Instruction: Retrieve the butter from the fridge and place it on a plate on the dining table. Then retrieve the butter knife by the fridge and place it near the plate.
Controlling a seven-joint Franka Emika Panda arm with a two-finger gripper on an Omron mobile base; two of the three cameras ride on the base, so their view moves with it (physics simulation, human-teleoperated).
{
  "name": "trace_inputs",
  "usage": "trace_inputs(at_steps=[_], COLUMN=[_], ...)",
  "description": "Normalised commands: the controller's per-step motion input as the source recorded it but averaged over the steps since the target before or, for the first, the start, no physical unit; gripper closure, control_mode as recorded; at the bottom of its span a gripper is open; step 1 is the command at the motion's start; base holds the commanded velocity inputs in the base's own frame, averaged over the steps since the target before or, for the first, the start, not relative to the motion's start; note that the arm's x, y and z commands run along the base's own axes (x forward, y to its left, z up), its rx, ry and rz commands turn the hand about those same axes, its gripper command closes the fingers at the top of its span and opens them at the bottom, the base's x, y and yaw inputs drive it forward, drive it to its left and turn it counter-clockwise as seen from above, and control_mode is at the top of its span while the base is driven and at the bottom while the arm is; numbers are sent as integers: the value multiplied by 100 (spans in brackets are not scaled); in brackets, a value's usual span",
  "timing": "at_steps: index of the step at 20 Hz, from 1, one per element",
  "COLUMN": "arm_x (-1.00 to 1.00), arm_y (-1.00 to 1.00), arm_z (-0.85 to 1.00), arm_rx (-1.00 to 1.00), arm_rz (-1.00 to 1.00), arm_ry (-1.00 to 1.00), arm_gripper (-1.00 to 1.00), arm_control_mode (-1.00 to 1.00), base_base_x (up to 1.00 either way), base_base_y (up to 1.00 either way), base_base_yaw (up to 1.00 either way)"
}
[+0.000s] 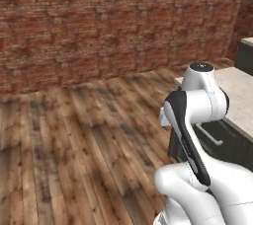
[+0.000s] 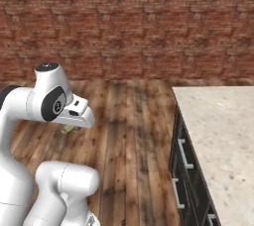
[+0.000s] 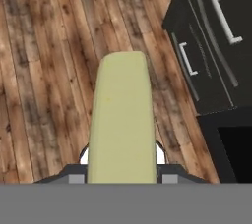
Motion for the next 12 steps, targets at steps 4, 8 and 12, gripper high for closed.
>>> trace_inputs(at_steps=[4, 8, 12], arm_x=[0, 0, 0], arm_y=[0, 0, 0], arm_z=[0, 0, 0], arm_rx=[0, 0, 0], arm_rz=[0, 0, 0], arm_ry=[0, 0, 0], arm_gripper=[100, 100, 100], arm_control_mode=[100, 100, 100], base_base_x=[100, 100, 100], base_base_y=[96, 85, 100], base_base_yaw=[-15, -22, -37])
